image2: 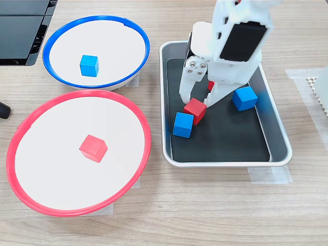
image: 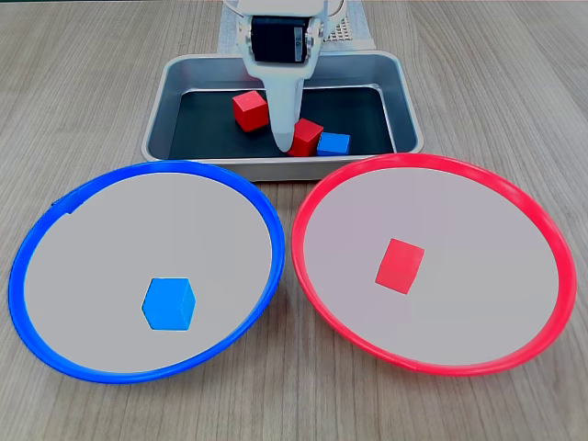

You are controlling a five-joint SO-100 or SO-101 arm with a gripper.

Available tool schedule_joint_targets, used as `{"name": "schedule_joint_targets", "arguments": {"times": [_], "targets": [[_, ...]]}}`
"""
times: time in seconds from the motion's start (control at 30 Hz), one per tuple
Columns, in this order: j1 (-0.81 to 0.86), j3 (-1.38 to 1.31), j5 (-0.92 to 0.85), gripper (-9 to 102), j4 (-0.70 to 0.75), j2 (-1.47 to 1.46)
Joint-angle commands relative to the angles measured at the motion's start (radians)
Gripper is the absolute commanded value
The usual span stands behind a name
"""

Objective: Move six blocks tray to matching dishes

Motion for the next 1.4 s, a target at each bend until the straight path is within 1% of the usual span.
{"name": "schedule_joint_targets", "arguments": {"times": [0.0, 0.1, 0.17, 0.2, 0.23, 0.33, 0.47, 0.6, 0.77, 0.97, 1.2, 1.37], "targets": [[-0.029, -0.021, -0.037, 0, 0.048, 0.028], [-0.055, 0.015, -0.106, 0, 0.138, 0.112], [-0.058, 0.072, -0.143, 0, 0.144, 0.186], [-0.061, 0.110, -0.169, 8, 0.129, 0.225], [-0.061, 0.132, -0.187, 10, 0.118, 0.247], [-0.048, 0.144, -0.236, 14, 0.106, 0.275], [-0.067, 0.098, -0.299, 21, 0.132, 0.273], [-0.103, 0.040, -0.318, 21, 0.141, 0.232], [-0.153, 0.026, -0.376, 22, 0.117, 0.169], [-0.176, 0.040, -0.541, 23, 0.118, 0.126], [-0.140, 0.028, -0.707, 19, 0.115, 0.095], [-0.060, 0.008, -0.801, 19, 0.112, 0.107]]}}
